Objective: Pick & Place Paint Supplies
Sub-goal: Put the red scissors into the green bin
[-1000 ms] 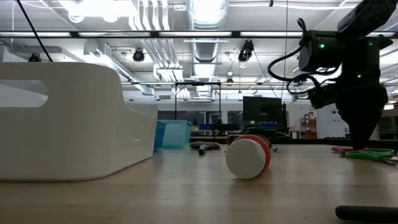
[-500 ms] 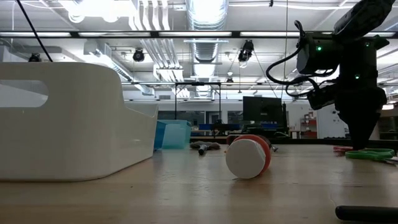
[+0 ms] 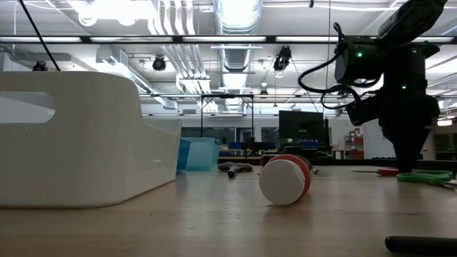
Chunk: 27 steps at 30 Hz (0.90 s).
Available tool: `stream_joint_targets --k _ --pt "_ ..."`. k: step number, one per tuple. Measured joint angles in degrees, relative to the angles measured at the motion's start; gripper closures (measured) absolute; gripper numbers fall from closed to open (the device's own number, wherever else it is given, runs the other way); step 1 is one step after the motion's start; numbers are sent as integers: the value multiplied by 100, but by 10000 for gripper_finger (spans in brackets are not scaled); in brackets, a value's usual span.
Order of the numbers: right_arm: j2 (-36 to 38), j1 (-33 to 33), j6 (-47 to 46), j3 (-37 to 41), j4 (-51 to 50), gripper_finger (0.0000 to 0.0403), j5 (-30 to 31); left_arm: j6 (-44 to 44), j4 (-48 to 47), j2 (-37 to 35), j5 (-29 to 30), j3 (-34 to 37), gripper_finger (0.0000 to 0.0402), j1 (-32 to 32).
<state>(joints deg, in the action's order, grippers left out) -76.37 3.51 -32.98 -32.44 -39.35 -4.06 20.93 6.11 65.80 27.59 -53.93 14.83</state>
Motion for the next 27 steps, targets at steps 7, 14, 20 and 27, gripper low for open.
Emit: stream_joint_targets --k 7,14,20,27 --pt "-3 -30 72 -176 377 392 -204 6 -48 0 0 0 301 0" --pt "3 -76 167 -605 405 392 -196 143 -46 -9 0 0 301 0" --pt "-37 -114 517 -1284 660 392 -152 161 -46 -9 0 0 301 -2" --pt "-462 39 1281 -2151 1119 392 81 177 -78 -9 0 -2 301 -2"
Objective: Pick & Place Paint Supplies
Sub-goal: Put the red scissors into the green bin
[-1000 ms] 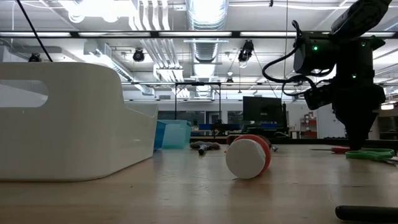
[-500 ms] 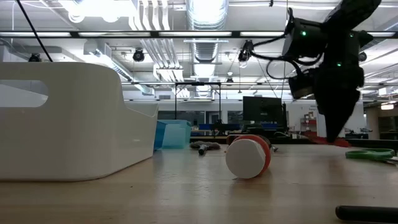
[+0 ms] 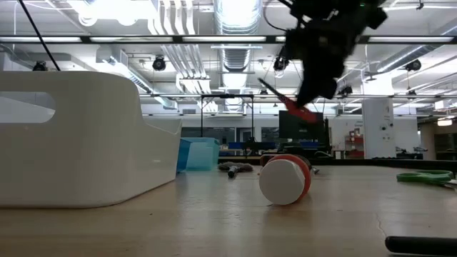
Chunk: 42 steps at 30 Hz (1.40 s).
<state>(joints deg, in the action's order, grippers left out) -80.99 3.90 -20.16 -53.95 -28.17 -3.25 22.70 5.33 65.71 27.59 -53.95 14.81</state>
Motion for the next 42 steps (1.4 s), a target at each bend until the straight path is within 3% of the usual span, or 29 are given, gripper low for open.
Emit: stream_joint_targets --k 6,11,16,22,36,42 --pt "-717 235 800 -864 289 392 40 127 -309 -3 263 0 301 0" --pt "-1350 538 1329 -1528 594 392 -26 -413 -967 -136 1610 -2 301 35" --pt "-1791 880 1703 -2127 696 392 -532 -1345 -1894 -201 3182 -2 301 109" --pt "-2486 1178 1825 -2920 747 392 -1040 -1951 -2405 -227 3978 -2 301 111" --pt "-4009 1818 1863 -4457 717 392 -2053 -2426 -2896 -227 4249 -2 301 114" --pt "-4532 2077 1787 -4933 572 392 -2103 -2455 -2899 -227 4248 -2 301 116"
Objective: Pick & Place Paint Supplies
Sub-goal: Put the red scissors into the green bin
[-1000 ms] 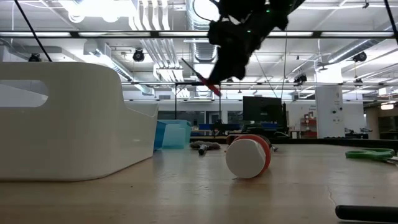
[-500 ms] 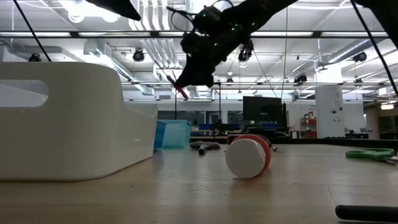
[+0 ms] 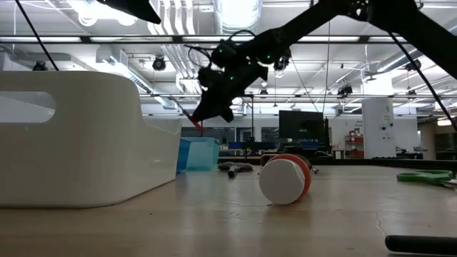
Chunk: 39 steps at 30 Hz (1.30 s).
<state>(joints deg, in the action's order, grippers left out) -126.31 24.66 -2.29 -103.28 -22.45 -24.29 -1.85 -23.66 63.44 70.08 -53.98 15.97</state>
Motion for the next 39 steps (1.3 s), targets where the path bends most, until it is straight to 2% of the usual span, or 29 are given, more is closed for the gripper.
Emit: stream_joint_targets --k 9,35,39 --pt "-309 129 18 -221 -135 392 -23 -12 -2 0 -2 0 301 0" --pt "-283 122 156 -223 -112 392 -18 -57 0 -13 -21 4 301 0" --pt "-283 124 136 -223 -74 368 -18 -58 0 -13 -21 4 301 0"
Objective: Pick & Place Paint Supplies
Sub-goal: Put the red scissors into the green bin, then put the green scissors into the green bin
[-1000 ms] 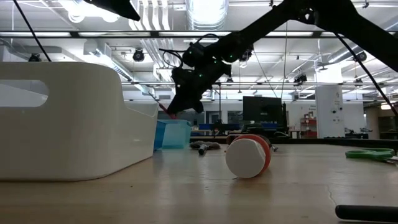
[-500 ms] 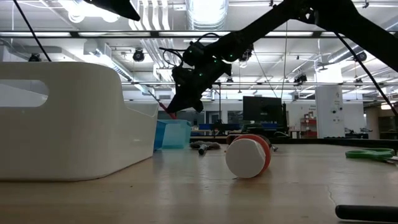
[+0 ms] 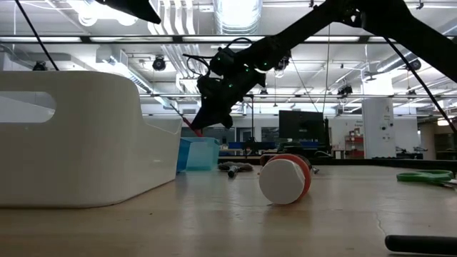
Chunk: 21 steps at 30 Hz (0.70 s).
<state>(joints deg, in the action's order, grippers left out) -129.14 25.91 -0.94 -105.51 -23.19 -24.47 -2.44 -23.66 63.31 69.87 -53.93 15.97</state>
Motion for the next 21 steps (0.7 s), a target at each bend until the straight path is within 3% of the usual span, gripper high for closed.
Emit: stream_joint_targets --k 10,21 --pt "0 -2 7 2 0 252 17 0 0 0 0 0 301 0" --pt "367 -175 507 104 -1325 231 -227 -21 -37 -13 -2 0 301 -2"
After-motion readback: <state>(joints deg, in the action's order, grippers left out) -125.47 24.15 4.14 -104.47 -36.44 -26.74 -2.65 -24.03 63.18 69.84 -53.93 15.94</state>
